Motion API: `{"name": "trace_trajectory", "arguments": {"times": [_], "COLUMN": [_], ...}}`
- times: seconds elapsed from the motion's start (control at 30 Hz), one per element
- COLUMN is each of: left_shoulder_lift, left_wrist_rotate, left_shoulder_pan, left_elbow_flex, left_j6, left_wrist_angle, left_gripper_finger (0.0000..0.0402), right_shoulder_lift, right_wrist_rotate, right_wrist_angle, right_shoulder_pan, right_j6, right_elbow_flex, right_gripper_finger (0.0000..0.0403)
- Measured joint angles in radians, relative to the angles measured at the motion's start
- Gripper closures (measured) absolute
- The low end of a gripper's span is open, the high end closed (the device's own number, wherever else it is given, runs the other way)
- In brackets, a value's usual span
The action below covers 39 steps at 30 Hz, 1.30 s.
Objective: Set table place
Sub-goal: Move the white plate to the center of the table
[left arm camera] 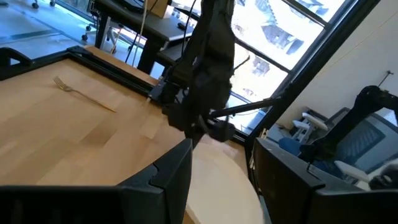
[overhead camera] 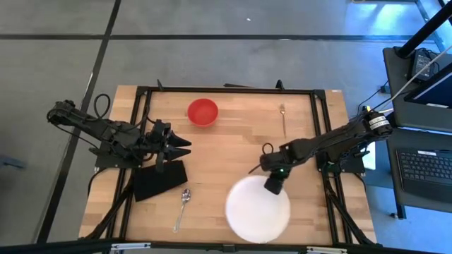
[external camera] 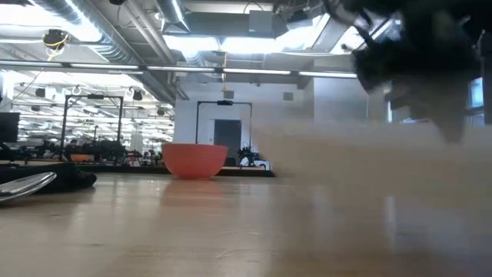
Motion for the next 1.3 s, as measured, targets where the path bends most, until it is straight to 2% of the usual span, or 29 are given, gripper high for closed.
{"name": "trace_trajectory", "arguments": {"times": [0.27, 0.4, 0.6, 0.8, 0.9, 1.3], "left_shoulder_lift": [0.000, 0.000, 0.000, 0.000, 0.000, 0.000], "left_wrist_rotate": [0.000, -0.003, -0.031, -0.068, -0.068, -0.068], "left_shoulder_pan": [0.000, 0.000, 0.000, 0.000, 0.000, 0.000], "left_elbow_flex": [0.000, 0.000, -0.001, -0.001, -0.001, -0.001], "left_j6": [-0.017, -0.067, -0.070, -0.072, -0.072, -0.069], "left_wrist_angle": [0.004, 0.004, -0.001, 0.000, -0.001, -0.008], "left_gripper_finger": [0.0238, 0.0238, 0.0238, 0.0238, 0.0238, 0.0238], "right_shoulder_lift": [-0.002, -0.002, 0.049, 0.211, 0.281, 0.417], "right_wrist_rotate": [0.132, 0.147, 0.138, 0.121, 0.067, 0.035], "right_wrist_angle": [0.000, -0.025, -0.046, -0.049, -0.030, 0.047], "right_shoulder_pan": [-0.169, -0.283, -0.391, -0.389, -0.384, -0.386], "right_j6": [-0.158, -0.167, -0.124, -0.063, -0.063, -0.057], "right_elbow_flex": [0.261, 0.279, 0.279, 0.279, 0.278, 0.279], "right_gripper_finger": [0.0397, 0.0397, 0.0397, 0.0397, 0.0396, 0.0387]}}
